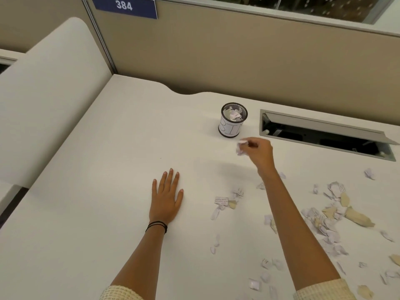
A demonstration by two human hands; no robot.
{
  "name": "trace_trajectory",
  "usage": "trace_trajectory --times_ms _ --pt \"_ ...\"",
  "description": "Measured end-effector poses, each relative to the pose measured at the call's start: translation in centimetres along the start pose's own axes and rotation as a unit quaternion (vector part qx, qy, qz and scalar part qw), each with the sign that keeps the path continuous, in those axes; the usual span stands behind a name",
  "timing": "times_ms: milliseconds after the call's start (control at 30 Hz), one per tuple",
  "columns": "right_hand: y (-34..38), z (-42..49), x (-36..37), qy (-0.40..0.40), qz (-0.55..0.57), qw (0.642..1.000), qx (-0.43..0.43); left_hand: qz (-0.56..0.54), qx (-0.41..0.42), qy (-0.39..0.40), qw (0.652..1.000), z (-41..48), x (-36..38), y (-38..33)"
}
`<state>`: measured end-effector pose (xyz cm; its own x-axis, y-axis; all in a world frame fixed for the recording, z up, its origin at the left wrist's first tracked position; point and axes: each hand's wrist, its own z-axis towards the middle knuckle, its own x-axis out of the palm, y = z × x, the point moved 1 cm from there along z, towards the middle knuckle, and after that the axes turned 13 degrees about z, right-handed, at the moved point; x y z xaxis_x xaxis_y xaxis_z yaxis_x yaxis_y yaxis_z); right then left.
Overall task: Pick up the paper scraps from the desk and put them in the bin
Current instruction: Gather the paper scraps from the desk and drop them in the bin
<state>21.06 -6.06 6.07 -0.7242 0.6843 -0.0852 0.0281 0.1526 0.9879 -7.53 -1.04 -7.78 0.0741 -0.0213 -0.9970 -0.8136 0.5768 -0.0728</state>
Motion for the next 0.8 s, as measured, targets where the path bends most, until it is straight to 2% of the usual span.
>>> trace_trajectory --times_ms 233,400,600,800 --pt "1.9 8.5 1.9 -0.075 0.081 0.994 -0.001 -0.007 0.000 -0.003 1.000 0.3 0.0 0.0" --pt "2.3 11.6 3.3 -0.108 0.070 0.992 0.000 -0.018 -0.003 -0.004 1.000 0.3 -0.2 -0.1" --pt "3.2 11.8 2.9 -0.097 0.020 0.994 -0.054 -0.012 -0.004 0.000 1.000 0.4 -0.3 -0.1" --pt "3.3 7.8 0.1 -0.077 -0.013 0.994 -0.071 -0.007 -0.006 0.002 1.000 0.4 -0.2 0.0"
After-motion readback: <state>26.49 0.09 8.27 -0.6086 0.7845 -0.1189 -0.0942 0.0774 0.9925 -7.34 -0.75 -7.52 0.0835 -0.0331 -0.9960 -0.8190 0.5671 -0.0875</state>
